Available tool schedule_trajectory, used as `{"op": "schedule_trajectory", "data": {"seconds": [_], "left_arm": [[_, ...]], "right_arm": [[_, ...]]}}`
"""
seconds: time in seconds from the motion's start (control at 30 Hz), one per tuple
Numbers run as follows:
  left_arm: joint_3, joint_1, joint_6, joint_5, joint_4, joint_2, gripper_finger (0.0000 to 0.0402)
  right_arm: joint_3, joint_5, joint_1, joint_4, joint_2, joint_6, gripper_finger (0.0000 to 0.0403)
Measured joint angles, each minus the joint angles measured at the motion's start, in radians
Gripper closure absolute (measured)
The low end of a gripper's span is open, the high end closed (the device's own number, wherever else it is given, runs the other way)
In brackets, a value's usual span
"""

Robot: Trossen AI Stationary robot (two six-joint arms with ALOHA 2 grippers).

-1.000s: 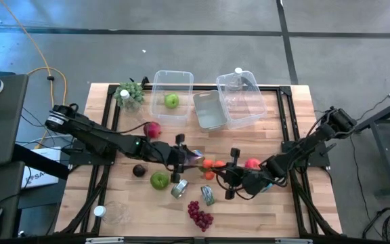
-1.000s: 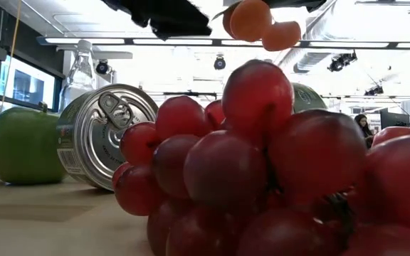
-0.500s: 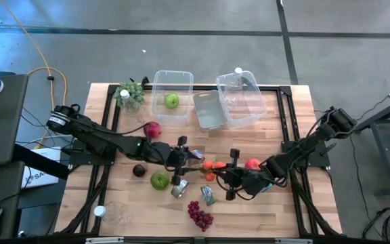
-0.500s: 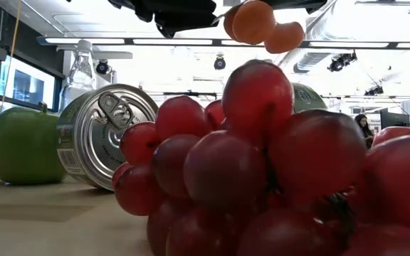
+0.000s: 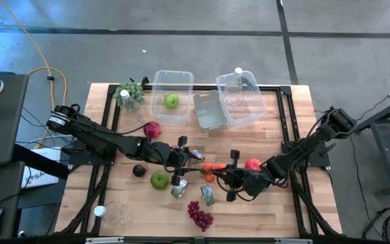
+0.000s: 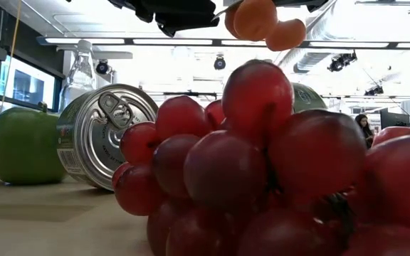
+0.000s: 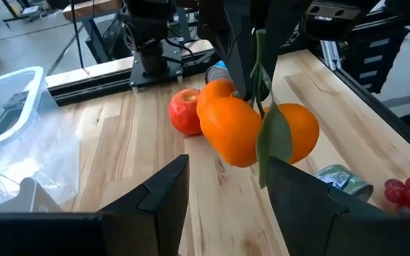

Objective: Pick & Place Food Item
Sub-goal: Put the tangerine into the left transparent bin

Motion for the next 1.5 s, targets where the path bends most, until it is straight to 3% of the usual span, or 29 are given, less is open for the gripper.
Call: {"op": "schedule_trajectory", "data": {"seconds": [0.4,0.77,0.9,1.33,1.5], "left_arm": [[0.000,0.000,-0.102,0.055,-0.005,0.000,0.0217],[0.000,0.000,-0.105,0.054,-0.005,0.000,0.0096],[0.000,0.002,-0.102,0.000,0.010,0.000,0.0068],[0.000,0.006,-0.139,-0.010,0.030,-0.001,0.0061],[0.000,0.007,-0.204,0.066,0.033,-0.001,0.0061]], "right_arm": [[0.000,-0.002,0.000,-0.006,0.000,0.001,0.0400],[0.000,-0.011,0.000,-0.007,0.000,0.001,0.0400],[0.000,-0.021,0.000,-0.006,0.000,-0.004,0.0400],[-0.001,-0.065,-0.003,0.132,0.000,-0.188,0.0400],[-0.001,-0.062,-0.037,0.136,0.000,-0.213,0.0400]]}}
